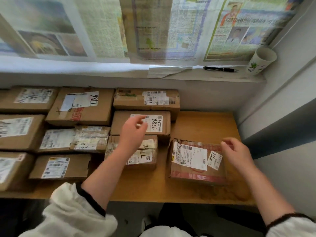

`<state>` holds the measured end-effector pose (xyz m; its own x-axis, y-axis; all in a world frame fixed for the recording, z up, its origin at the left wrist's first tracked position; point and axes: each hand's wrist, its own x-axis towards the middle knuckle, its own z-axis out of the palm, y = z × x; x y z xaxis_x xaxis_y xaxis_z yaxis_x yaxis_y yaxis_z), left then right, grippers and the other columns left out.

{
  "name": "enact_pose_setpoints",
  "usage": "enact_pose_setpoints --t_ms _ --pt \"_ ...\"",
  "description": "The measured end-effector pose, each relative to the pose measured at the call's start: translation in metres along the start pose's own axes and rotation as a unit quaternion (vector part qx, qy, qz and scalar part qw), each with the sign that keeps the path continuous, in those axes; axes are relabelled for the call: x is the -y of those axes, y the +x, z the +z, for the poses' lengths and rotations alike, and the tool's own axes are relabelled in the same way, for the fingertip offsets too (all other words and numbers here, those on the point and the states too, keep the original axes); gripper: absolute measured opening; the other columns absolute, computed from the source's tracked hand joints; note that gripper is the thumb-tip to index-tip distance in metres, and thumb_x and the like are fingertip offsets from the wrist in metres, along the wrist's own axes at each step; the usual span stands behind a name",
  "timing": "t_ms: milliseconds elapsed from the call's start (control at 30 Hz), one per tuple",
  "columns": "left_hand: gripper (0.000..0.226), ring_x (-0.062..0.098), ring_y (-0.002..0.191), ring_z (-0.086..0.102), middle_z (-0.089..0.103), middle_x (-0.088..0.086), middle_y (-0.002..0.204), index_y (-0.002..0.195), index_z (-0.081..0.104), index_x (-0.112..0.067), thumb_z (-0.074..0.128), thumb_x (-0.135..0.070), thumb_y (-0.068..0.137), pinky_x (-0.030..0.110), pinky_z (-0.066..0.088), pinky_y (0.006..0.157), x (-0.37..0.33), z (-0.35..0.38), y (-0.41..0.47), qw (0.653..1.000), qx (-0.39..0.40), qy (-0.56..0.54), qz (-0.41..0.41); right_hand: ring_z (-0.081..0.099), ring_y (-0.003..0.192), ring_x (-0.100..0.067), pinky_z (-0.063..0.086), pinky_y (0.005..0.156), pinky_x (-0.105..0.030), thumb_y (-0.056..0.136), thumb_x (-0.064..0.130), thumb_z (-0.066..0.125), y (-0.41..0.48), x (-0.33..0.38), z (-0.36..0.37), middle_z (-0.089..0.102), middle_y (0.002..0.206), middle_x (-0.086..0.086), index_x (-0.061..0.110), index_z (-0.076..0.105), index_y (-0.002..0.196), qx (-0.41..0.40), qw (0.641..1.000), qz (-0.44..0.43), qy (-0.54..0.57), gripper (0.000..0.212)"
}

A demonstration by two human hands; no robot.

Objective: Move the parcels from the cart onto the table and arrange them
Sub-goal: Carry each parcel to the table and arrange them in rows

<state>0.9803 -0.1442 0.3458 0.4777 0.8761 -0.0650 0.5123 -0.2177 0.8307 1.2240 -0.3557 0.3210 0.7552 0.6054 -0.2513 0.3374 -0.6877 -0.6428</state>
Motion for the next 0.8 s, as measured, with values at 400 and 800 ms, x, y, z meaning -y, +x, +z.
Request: enact_pose_setpoints --t_ms 400,800 --pt "0.042 0.03 0.116 0.051 0.055 0.014 0.128 0.13 0.051 -0.008 0.05 -0.029 0.094 0.035 0.042 0.089 0.045 -0.055 0.075 0.956 0.006 0.075 -0.284 0.059 0.077 -0.017 0.047 0.057 -0.028 0.094 0.028 0.049 0.065 0.143 0.117 0.064 0.093 -0.007 0.011 0.059 0.088 0.222 0.975 0.028 0.009 0.021" --pt "0.037 0.021 0.104 0.052 0.058 0.008 0.123 0.125 0.055 -0.013 0.051 -0.03 0.093 0.03 0.04 0.079 0.039 -0.041 0.072 0.962 -0.035 0.085 -0.257 0.063 0.09 -0.021 0.051 0.077 -0.036 0.092 0.025 0.051 0.066 0.14 0.096 0.069 0.096 -0.007 0.008 0.066 0.095 0.234 0.963 0.072 0.111 0.023"
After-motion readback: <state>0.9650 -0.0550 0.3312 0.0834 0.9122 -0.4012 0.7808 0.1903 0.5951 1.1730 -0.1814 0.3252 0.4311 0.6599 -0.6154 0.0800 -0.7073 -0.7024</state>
